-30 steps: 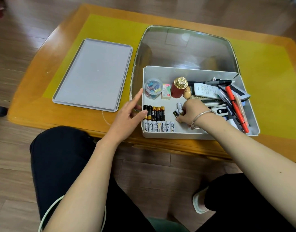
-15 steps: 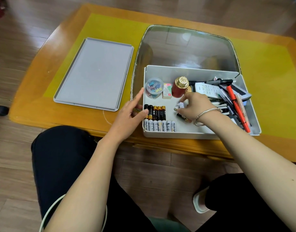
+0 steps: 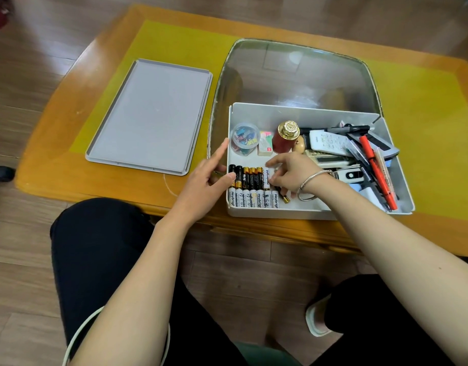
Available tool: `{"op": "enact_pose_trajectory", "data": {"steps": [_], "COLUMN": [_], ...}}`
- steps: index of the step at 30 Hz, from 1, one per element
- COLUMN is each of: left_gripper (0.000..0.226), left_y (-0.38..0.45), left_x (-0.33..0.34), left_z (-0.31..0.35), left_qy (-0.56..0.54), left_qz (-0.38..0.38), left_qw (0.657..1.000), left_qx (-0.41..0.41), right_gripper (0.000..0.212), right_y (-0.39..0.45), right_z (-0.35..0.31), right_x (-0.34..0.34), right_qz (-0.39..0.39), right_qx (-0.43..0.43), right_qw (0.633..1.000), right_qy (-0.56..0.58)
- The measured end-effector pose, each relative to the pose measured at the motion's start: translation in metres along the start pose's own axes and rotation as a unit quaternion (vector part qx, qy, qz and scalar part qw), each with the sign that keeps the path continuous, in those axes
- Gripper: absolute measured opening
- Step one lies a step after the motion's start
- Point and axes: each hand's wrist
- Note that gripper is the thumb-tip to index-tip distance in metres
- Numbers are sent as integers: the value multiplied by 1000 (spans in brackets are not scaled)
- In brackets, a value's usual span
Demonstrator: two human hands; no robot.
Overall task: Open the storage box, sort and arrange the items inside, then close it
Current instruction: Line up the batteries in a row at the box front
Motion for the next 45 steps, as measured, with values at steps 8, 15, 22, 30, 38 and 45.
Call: {"op": "enact_pose_trajectory", "data": {"steps": [8, 15, 22, 30, 38, 45], "left_gripper": [63, 64, 63, 63, 63, 63], "left_y": [0, -1, 0, 0, 0, -1], "left_x": [1, 1, 1, 1, 0, 0], "left_z": [0, 1, -1, 0, 1, 3], "left_qy": [3, -3, -8, -6, -6, -8], "left_qz": [2, -1, 0, 1, -1, -5], "left_qw": [1000, 1000, 1000, 1000, 1000, 1000], "left_qx": [0, 0, -6, -6, -2, -3], "right_gripper": [30, 16, 12, 43, 34, 39], "right_y": [-13, -16, -22, -5, -2, -16], "right_z": [3, 10, 17, 21, 14, 12], "right_x": [-2, -5, -7, 1, 2, 2], "right_qz": [-64, 20, -6, 108, 69, 70], "right_qx": [26, 17, 30, -42, -47, -43], "right_qw": [997, 997, 981, 978, 979, 994], "right_qy": [-33, -77, -191, -172, -185, -68]}}
Point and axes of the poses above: each hand's wrist, its own y-axis towards the middle knuckle, its own x-axis out of the palm, z = x × y, and after that the axes turned 2 degrees about -y, right-handed
